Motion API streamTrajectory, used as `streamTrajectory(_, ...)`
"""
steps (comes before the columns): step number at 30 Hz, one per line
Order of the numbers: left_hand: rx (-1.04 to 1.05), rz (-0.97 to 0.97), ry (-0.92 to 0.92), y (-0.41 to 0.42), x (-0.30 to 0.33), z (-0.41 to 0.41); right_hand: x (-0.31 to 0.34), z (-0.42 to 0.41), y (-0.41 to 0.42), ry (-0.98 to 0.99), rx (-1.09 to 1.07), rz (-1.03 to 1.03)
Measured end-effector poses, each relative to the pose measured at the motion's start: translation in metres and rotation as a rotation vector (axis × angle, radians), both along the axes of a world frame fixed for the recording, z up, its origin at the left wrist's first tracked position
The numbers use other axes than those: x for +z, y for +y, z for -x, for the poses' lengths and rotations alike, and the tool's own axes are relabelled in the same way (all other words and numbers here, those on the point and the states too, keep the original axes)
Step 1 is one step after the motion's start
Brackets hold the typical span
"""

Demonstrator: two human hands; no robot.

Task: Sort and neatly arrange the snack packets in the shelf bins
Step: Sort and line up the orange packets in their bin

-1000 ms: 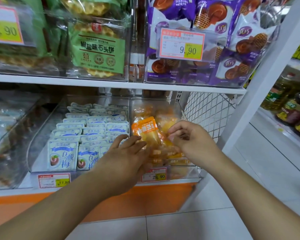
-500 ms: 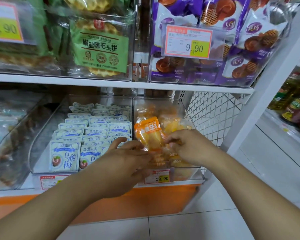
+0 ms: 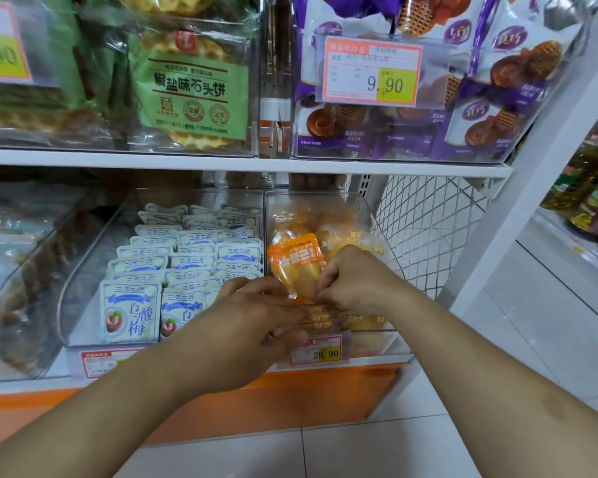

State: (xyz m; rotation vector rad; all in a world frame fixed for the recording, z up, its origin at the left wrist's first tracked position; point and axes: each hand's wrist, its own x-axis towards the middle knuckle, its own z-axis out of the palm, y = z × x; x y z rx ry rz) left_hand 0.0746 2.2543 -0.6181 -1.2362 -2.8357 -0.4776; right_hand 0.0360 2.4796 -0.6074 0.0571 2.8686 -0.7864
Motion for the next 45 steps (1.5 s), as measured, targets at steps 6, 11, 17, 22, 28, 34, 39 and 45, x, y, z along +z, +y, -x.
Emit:
streamTrajectory(6,0.005,-0.027,-0.056,0.001,0.002,-0.005,0.005,-0.01,0.009,0.079,-0.103,0.144)
streamTrajectory(11,0.109,-0.244,-0.149,0.006,0.01,-0.007,0.026,-0.025,0.024,0.268,-0.154,0.394)
streamTrajectory(17,0.384,-0.641,-0.165,0.016,0.026,0.0,0.051,-0.053,0.023,0.419,-0.095,0.656)
streamTrajectory(22,0.28,-0.713,-0.347,0.022,0.05,-0.002,0.058,-0.064,0.008,0.446,0.077,0.646)
streamTrajectory(28,0.294,-0.99,-0.538,0.021,0.057,-0.006,0.052,-0.069,0.02,0.345,-0.126,0.756)
streamTrajectory(34,0.335,-0.578,-0.298,0.006,0.038,0.004,0.044,-0.064,0.03,0.509,-0.085,0.601)
streamTrajectory(39,0.366,-0.425,-0.172,-0.001,0.035,0.0,0.026,-0.056,0.023,0.409,0.102,0.192)
streamTrajectory(45,0.177,-0.319,-0.039,0.007,0.027,0.001,0.021,-0.054,0.014,0.329,0.246,-0.066)
